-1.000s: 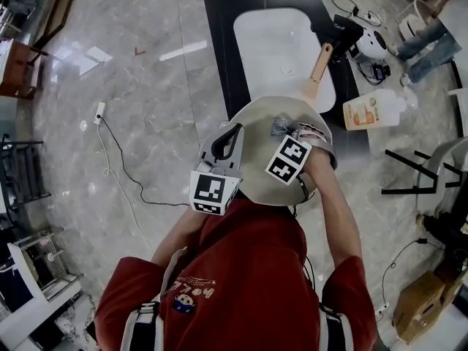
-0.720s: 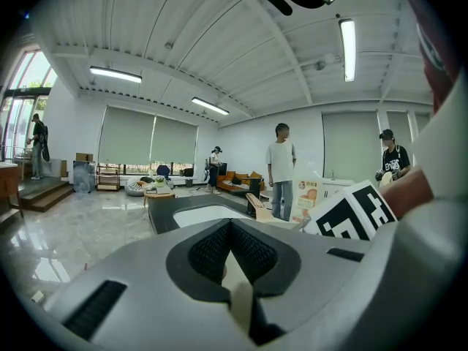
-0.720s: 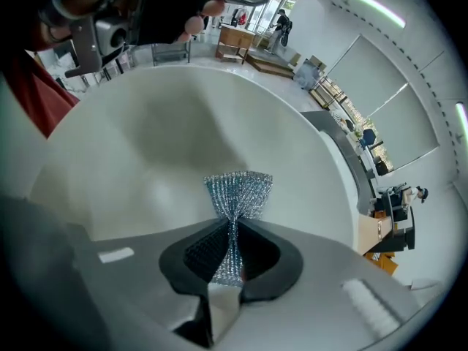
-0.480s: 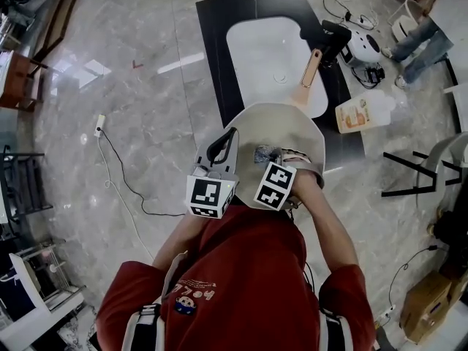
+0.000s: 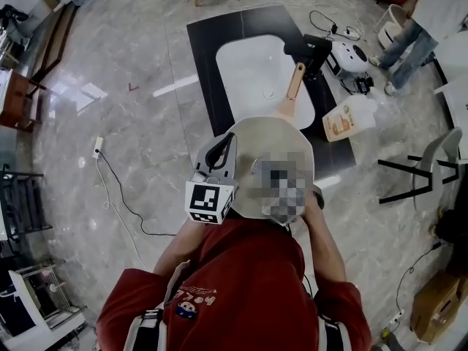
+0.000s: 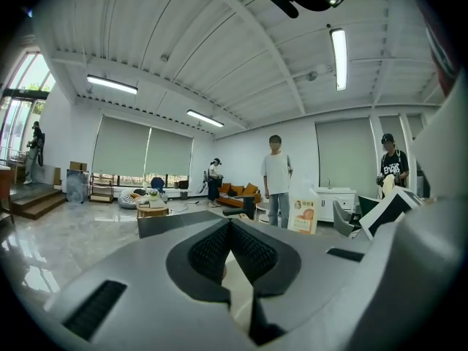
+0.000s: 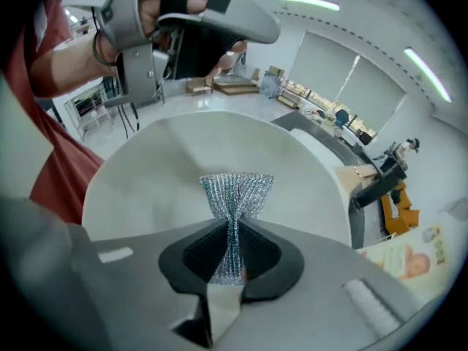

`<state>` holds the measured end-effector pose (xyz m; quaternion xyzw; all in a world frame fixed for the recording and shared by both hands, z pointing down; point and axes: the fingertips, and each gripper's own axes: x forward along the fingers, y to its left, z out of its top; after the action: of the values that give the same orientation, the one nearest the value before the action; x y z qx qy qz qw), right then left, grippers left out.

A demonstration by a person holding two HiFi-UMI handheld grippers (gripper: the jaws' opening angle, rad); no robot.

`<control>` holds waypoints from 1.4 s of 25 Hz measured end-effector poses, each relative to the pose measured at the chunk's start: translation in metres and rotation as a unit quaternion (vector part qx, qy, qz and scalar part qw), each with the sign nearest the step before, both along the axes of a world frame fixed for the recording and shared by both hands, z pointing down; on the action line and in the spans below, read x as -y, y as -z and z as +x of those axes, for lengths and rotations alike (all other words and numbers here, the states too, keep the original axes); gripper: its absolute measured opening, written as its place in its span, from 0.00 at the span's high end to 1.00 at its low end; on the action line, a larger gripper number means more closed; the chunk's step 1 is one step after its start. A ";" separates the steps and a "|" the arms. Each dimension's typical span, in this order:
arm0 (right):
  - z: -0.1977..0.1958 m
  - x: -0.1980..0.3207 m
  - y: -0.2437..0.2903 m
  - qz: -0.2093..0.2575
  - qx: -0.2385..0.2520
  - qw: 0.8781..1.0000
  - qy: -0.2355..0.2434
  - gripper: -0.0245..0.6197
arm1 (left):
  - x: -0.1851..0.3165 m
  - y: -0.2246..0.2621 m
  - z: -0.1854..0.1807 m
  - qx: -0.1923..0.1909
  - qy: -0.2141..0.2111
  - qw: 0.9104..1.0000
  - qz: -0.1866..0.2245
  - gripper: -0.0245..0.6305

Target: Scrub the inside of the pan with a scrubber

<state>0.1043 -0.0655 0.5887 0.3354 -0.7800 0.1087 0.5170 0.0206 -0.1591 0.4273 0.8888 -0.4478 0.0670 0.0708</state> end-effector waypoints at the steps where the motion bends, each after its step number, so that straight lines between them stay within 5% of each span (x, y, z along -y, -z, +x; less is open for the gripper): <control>1: 0.003 0.004 0.009 0.016 0.023 0.999 -0.023 0.87 | 0.001 0.004 0.002 -0.002 -0.001 1.000 0.003 0.95; 5: 0.019 0.023 0.059 0.097 0.126 0.980 -0.121 0.87 | 0.003 0.017 0.010 -0.012 -0.007 1.000 0.013 0.96; 11: 0.067 0.042 0.144 0.225 0.248 0.913 -0.231 0.88 | 0.006 0.052 0.027 -0.030 -0.027 0.998 0.046 0.95; 19: 0.115 0.050 0.260 0.400 0.309 0.814 -0.286 0.88 | 0.008 0.111 0.039 -0.058 -0.031 0.994 0.091 0.95; 26: 0.124 0.035 0.327 0.530 0.308 0.737 -0.283 0.89 | 0.001 0.159 0.043 -0.091 -0.032 0.985 0.141 0.95; 29: 0.126 0.034 0.332 0.548 0.304 0.725 -0.284 0.89 | -0.003 0.167 0.046 -0.092 -0.033 0.983 0.154 0.95; 35: 0.129 0.037 0.327 0.549 0.303 0.723 -0.290 0.89 | -0.003 0.163 0.047 -0.075 -0.025 0.983 0.164 0.95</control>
<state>0.2329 -0.1021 0.2620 0.7196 -0.6829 -0.0983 -0.0778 0.0674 -0.1566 0.2639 0.9018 -0.4238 -0.0727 -0.0441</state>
